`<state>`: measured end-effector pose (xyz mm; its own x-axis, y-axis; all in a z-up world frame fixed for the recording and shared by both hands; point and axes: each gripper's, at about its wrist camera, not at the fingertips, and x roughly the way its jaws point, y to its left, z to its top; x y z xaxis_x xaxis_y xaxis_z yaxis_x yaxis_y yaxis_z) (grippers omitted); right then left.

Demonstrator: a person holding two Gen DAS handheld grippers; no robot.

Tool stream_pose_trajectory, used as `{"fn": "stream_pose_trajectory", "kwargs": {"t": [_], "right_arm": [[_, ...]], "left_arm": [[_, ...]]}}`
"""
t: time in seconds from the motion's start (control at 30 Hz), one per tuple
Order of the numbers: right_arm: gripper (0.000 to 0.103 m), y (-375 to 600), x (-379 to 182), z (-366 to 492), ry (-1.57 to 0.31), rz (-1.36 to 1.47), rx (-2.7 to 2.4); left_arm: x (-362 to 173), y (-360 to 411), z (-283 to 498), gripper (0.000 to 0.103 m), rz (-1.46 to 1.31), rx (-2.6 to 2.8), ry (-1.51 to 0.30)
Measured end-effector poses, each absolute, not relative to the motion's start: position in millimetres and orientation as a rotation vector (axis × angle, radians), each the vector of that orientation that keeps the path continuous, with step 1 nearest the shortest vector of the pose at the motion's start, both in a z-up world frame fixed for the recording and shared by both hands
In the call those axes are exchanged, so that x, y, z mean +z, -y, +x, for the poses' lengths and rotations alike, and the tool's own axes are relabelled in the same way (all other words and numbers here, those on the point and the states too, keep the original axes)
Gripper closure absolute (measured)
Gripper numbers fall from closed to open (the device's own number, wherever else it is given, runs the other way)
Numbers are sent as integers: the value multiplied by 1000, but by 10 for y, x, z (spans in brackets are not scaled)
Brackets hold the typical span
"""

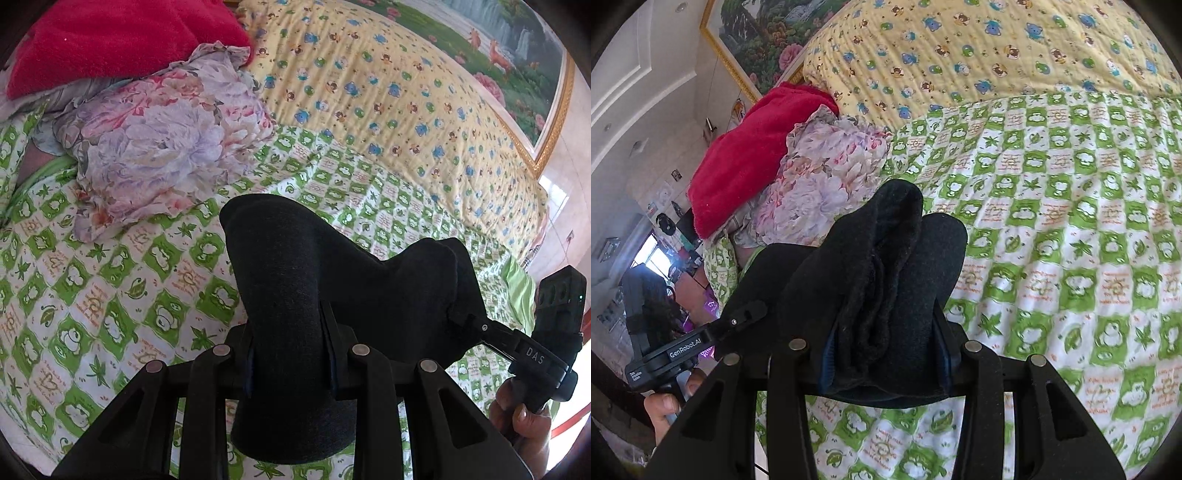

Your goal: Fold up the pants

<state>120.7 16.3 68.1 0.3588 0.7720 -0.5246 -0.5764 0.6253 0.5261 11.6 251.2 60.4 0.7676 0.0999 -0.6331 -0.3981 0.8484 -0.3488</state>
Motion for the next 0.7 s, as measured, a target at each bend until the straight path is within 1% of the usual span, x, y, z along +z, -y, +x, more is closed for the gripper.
{"fn": "stream_pose_trajectory", "kwargs": {"t": [0.33,0.57,0.63,0.7], "right_arm": [[59,-481,665,1467,-820,226,929],[58,-600,538,1633,-850,201,940],[57,-623,477,1662,-875,195,934],[53,-626,410,1688,-899,197,921]], "left_arm": [[548,-2718,265,75,-507,334,-639],[371,-2786,348,75,-525,351,-667],[300,-2806,361,74,-530,359,-683],[245,-2816,365,71,-535,359,-695]]}}
